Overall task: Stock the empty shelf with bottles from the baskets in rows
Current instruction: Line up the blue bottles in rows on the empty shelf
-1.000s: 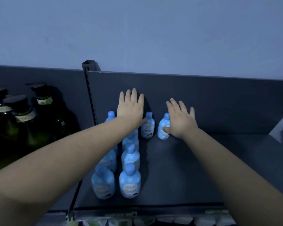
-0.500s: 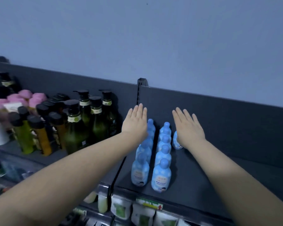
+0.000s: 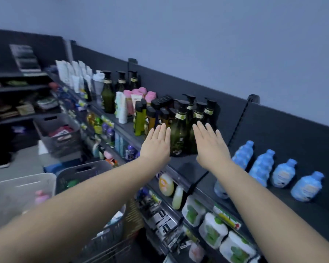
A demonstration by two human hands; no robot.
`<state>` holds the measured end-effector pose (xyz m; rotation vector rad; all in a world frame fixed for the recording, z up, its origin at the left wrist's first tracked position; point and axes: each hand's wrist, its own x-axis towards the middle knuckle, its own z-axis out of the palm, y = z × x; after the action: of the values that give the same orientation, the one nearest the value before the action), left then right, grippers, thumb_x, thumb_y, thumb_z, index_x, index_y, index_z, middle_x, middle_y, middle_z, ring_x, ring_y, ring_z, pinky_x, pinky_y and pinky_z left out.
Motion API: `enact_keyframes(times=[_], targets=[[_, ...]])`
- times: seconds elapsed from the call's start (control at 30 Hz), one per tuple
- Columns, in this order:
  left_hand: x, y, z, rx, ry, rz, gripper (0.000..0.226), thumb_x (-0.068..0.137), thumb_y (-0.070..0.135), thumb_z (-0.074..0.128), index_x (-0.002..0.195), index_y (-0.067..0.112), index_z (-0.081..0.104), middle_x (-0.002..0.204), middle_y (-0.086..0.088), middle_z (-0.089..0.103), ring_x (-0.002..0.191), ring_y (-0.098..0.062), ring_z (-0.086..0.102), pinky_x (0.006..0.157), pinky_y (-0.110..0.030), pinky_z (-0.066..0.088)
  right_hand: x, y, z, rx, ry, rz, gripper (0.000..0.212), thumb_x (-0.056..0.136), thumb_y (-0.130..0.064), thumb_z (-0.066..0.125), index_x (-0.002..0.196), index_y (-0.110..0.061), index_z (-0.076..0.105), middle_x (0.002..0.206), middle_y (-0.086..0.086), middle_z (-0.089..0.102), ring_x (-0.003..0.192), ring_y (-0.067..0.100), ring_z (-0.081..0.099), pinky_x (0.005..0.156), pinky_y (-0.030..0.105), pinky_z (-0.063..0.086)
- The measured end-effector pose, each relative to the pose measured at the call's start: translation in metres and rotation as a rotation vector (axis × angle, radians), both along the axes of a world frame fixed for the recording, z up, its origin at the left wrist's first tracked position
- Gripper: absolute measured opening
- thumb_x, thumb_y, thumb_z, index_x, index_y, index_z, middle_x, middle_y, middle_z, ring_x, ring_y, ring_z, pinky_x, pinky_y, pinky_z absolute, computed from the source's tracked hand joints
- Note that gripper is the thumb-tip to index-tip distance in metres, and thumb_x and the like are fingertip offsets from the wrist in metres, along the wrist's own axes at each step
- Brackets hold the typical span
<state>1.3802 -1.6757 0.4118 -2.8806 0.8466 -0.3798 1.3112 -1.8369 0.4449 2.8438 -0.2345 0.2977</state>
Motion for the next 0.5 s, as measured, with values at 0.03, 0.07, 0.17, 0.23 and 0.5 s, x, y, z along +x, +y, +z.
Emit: enact_keyframes(times=[0.03, 0.07, 0.17, 0.23, 0.5], targets=[[0.001, 0.023, 0.002, -0.006, -0.013, 0.046, 0.085, 0.100, 0.043, 0.042, 0.154, 0.003, -0.012, 0.162, -0.016, -0.014, 0.151, -0.029, -0.009, 0.123, -0.043, 0.000, 0.008, 0.018, 0.000, 0.005, -0.005, 0.041, 0.097, 0.091, -0.017, 0.063, 0.156, -0.014, -0.008, 0.164, 0.001, -0.011, 0.151, 0.026, -0.005, 0.122, 0.045, 0.007], [0.003, 0.048, 0.003, -0.007, -0.024, 0.089, 0.084, 0.101, 0.042, 0.040, 0.154, 0.003, -0.012, 0.162, -0.015, -0.014, 0.151, -0.029, -0.009, 0.123, -0.043, -0.001, 0.016, 0.038, 0.001, 0.011, -0.008, 0.086, 0.097, 0.091, -0.018, 0.063, 0.156, -0.014, -0.008, 0.164, 0.001, -0.010, 0.151, 0.026, -0.004, 0.122, 0.045, 0.008], [0.007, 0.121, 0.000, -0.006, -0.026, 0.223, 0.085, 0.100, 0.042, 0.041, 0.154, 0.004, -0.013, 0.162, -0.015, -0.014, 0.151, -0.028, -0.010, 0.122, -0.043, -0.004, 0.039, 0.101, -0.001, -0.006, -0.010, 0.215, 0.101, 0.088, -0.020, 0.066, 0.156, -0.013, -0.008, 0.165, 0.003, -0.007, 0.151, 0.027, -0.002, 0.122, 0.046, 0.010], [0.006, 0.164, -0.004, -0.020, -0.009, 0.289, 0.085, 0.100, 0.041, 0.042, 0.154, 0.004, -0.013, 0.162, -0.014, -0.014, 0.151, -0.028, -0.010, 0.122, -0.043, -0.004, 0.049, 0.139, -0.005, -0.012, 0.006, 0.272, 0.105, 0.086, -0.023, 0.070, 0.156, -0.012, -0.008, 0.165, 0.004, -0.006, 0.151, 0.027, -0.001, 0.121, 0.046, 0.010], [0.002, 0.347, -0.012, -0.009, 0.020, 0.481, 0.094, 0.097, 0.049, 0.047, 0.153, 0.003, -0.011, 0.162, -0.015, -0.012, 0.151, -0.030, -0.008, 0.122, -0.043, -0.002, 0.093, 0.322, -0.013, 0.067, 0.023, 0.480, 0.099, 0.088, -0.018, 0.065, 0.156, -0.012, -0.008, 0.165, 0.004, -0.006, 0.151, 0.027, -0.002, 0.122, 0.045, 0.009]])
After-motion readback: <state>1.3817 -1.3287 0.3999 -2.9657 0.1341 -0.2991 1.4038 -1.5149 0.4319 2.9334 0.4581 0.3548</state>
